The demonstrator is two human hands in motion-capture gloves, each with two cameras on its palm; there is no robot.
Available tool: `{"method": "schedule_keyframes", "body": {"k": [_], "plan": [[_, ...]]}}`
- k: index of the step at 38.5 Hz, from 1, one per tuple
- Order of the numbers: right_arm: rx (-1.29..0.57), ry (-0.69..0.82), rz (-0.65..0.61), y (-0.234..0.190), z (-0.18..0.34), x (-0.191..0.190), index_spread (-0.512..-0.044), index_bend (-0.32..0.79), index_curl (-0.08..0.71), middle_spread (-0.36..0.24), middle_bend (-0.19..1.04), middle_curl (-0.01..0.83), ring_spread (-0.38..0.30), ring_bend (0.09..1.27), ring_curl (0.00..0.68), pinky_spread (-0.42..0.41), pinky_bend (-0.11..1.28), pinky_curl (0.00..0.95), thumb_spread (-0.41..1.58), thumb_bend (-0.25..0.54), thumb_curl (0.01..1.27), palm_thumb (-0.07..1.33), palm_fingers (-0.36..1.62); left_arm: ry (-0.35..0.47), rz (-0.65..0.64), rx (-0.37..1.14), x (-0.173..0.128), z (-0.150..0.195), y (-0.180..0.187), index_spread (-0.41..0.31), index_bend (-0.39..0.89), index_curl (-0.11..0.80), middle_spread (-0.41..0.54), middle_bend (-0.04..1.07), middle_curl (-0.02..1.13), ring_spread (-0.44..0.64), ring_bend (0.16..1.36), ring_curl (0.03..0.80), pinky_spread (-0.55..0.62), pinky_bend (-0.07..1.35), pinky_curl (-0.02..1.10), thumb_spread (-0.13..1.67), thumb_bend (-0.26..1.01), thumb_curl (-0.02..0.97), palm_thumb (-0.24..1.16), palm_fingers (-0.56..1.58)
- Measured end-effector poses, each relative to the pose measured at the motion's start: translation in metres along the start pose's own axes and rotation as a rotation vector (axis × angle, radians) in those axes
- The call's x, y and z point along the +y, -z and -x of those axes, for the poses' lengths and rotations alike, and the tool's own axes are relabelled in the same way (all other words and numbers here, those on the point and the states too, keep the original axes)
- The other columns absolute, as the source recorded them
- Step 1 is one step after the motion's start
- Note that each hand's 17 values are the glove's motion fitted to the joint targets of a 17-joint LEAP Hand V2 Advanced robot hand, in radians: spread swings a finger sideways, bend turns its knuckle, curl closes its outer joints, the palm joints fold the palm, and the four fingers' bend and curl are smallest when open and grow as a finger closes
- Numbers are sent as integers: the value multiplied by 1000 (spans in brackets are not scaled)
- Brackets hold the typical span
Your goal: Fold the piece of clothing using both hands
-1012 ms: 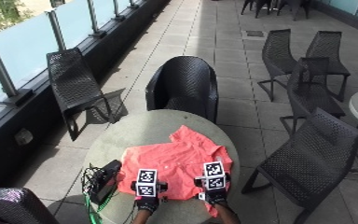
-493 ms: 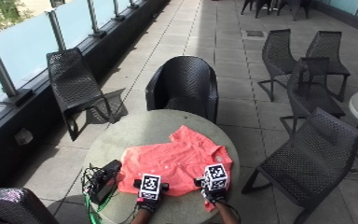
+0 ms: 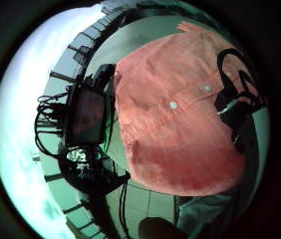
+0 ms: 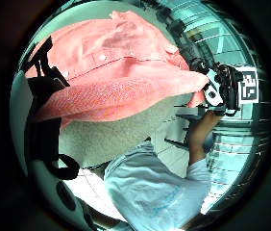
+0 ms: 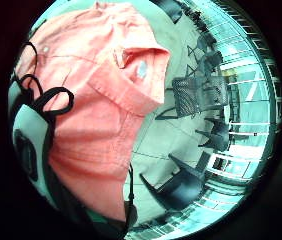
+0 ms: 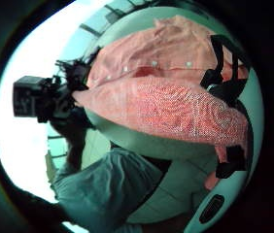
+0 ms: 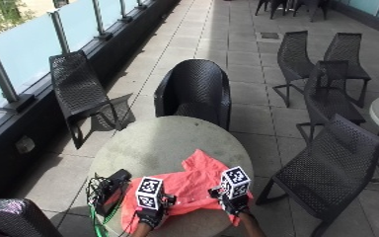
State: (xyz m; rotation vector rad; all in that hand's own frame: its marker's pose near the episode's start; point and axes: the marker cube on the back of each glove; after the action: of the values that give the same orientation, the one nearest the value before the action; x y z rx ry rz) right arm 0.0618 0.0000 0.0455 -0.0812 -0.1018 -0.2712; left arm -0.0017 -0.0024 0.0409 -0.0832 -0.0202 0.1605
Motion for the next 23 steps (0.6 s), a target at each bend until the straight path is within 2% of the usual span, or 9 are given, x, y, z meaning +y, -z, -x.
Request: {"method": "schedule_keyframes", "body": {"k": [2, 5, 10, 13, 16, 19, 23], "plan": [[0, 4, 4, 22, 0, -10, -324, 122, 326, -239, 438, 446, -245, 753, 439, -293, 553, 392, 1296, 270, 367, 1016, 1398, -12, 27, -7, -2, 1, 17, -311, 179, 393, -337, 398, 470, -361, 625, 360, -251, 399, 316, 1328, 112, 307, 691, 1299], [12, -21, -26, 50, -4, -46, -320, 115, 322, -241, 455, 458, -241, 795, 458, -296, 602, 411, 1312, 268, 360, 1018, 1390, 22, 20, -46, -21, 9, 43, -317, 171, 397, -347, 418, 479, -376, 656, 376, -271, 379, 321, 1333, 110, 302, 703, 1305], [83, -102, -56, 81, -2, -118, -319, 111, 313, -241, 476, 470, -235, 846, 481, -301, 662, 436, 1316, 252, 350, 1015, 1358, 161, -9, -135, -82, 36, 54, -325, 159, 400, -360, 458, 495, -396, 719, 404, -297, 349, 333, 1338, 102, 294, 715, 1325], [186, -193, -1, 101, 7, -137, -319, 115, 311, -239, 497, 478, -229, 866, 489, -299, 679, 446, 1269, 196, 331, 961, 1355, 246, -46, -189, -123, 56, 40, -330, 174, 408, -366, 477, 504, -405, 751, 416, -306, 335, 340, 1344, 100, 293, 727, 1333], [264, -229, 18, 90, 5, -163, -315, 140, 319, -239, 510, 484, -226, 879, 495, -298, 681, 449, 1219, 151, 318, 929, 1362, 299, -72, -228, -140, 65, 31, -333, 178, 415, -370, 489, 510, -405, 782, 431, -305, 324, 347, 1348, 95, 290, 733, 1336], [298, -225, 8, 65, 1, -192, -315, 164, 331, -238, 519, 488, -219, 884, 499, -304, 675, 449, 1187, 117, 308, 909, 1367, 332, -76, -249, -131, 63, 38, -338, 191, 426, -369, 500, 515, -403, 797, 440, -300, 304, 352, 1350, 90, 287, 738, 1326], [346, -264, 3, 44, -3, -208, -317, 177, 349, -231, 529, 492, -218, 890, 505, -309, 664, 445, 1157, 85, 299, 901, 1370, 331, -58, -225, -131, 64, 23, -341, 190, 436, -371, 508, 521, -402, 816, 450, -301, 299, 362, 1360, 87, 281, 748, 1322]]}}
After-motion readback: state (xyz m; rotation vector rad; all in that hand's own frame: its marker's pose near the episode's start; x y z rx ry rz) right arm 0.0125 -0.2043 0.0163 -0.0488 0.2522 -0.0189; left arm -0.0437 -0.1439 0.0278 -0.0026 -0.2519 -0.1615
